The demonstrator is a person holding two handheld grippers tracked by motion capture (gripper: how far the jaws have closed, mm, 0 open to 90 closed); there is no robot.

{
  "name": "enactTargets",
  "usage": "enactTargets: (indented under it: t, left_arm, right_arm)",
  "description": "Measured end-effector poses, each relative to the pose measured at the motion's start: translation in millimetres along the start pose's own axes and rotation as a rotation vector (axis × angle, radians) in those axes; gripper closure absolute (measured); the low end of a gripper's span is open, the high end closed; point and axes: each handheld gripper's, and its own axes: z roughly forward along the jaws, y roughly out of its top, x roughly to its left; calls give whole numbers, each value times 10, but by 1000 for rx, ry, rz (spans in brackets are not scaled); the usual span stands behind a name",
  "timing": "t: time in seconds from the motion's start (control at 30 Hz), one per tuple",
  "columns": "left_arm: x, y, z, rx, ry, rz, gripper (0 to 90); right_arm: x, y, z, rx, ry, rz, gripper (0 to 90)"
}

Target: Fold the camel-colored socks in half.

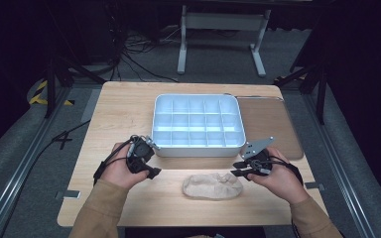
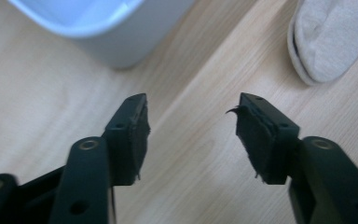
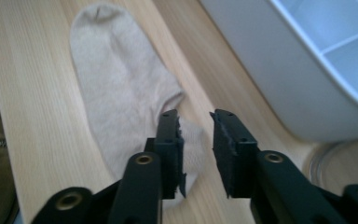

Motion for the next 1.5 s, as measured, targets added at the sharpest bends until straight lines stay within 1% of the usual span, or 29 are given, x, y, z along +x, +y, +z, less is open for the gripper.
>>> enactTargets:
  t: [0.03,0.07,0.1,0.13,0.17,0.2,0.23,0.27,0.3,0.33,0.4,0.43,0.47,0.53,0.63,0.67,0.7,0.73,0.83,0.93,0.97,1.03,1.13,1.17,1.27,1.37,1.4,1.5]
  left_arm:
    - [-26,51,-31,-11,7,13,428]
    - [-51,82,-55,-21,-18,15,437]
    - [-51,82,-55,-21,-18,15,446]
    - [-87,94,-62,-37,-43,29,447]
    - [-121,94,-63,-49,-55,45,447]
    - [-147,90,-70,-29,-55,55,459]
    - [-162,86,-70,-15,-44,47,481]
    - [-173,87,-72,-14,-39,48,485]
    - [-184,91,-85,-17,-44,47,498]
    - [-192,94,-91,-20,-59,44,522]
    - [-204,98,-92,-25,-71,47,529]
    - [-223,98,-84,-24,-96,47,532]
    - [-223,98,-84,-24,-96,47,531]
    - [-239,98,-73,-18,-110,41,531]
    - [-262,106,-63,-13,-130,49,545]
    - [-271,111,-67,-16,-140,49,551]
    - [-271,111,-67,-16,-140,49,568]
    - [-283,115,-69,-25,-156,44,568]
    - [-310,132,-71,-35,-177,37,591]
    - [-359,155,-51,-32,-198,51,619]
    - [-384,164,-37,-37,-206,47,632]
    - [-418,191,-20,-44,-227,53,657]
    - [-459,228,7,-52,-241,59,679]
    - [-478,243,15,-48,-252,58,685]
    - [-509,275,48,-48,-262,51,695]
    - [-538,305,95,-42,-261,55,694]
    - [-555,317,129,-45,-264,64,691]
    - [-616,355,249,-26,-274,67,688]
  right_arm:
    - [-5,-14,-5,17,0,7,738]
    - [-14,-29,-8,29,1,6,743]
    - [-14,-29,-8,29,1,6,743]
    - [-29,-57,-13,41,0,17,747]
    - [-29,-57,-13,41,0,17,747]
    - [-39,-72,-13,39,5,23,745]
    - [-52,-87,-18,42,4,29,742]
    - [-59,-96,-22,43,-1,40,743]
    - [-69,-104,-25,38,-3,45,744]
    - [-74,-112,-28,34,-2,49,746]
    - [-73,-121,-35,29,7,52,749]
    - [-72,-124,-37,26,7,53,750]
    - [-72,-124,-37,26,7,53,750]
    - [-71,-128,-46,21,14,58,751]
    - [-75,-133,-53,16,18,62,754]
    - [-74,-133,-54,17,19,62,757]
    - [-74,-133,-54,17,19,62,757]
    - [-70,-134,-49,17,22,64,763]
    - [-51,-134,-18,25,35,67,772]
    - [-31,-133,5,30,42,64,783]
    - [-20,-133,14,30,44,60,788]
    - [-2,-135,27,30,49,64,802]
    - [18,-136,38,31,48,62,832]
    - [20,-136,41,32,47,61,840]
    - [33,-141,42,30,54,68,854]
    - [39,-149,39,31,62,71,854]
    - [40,-151,40,32,63,71,852]
    - [50,-154,42,27,75,80,839]
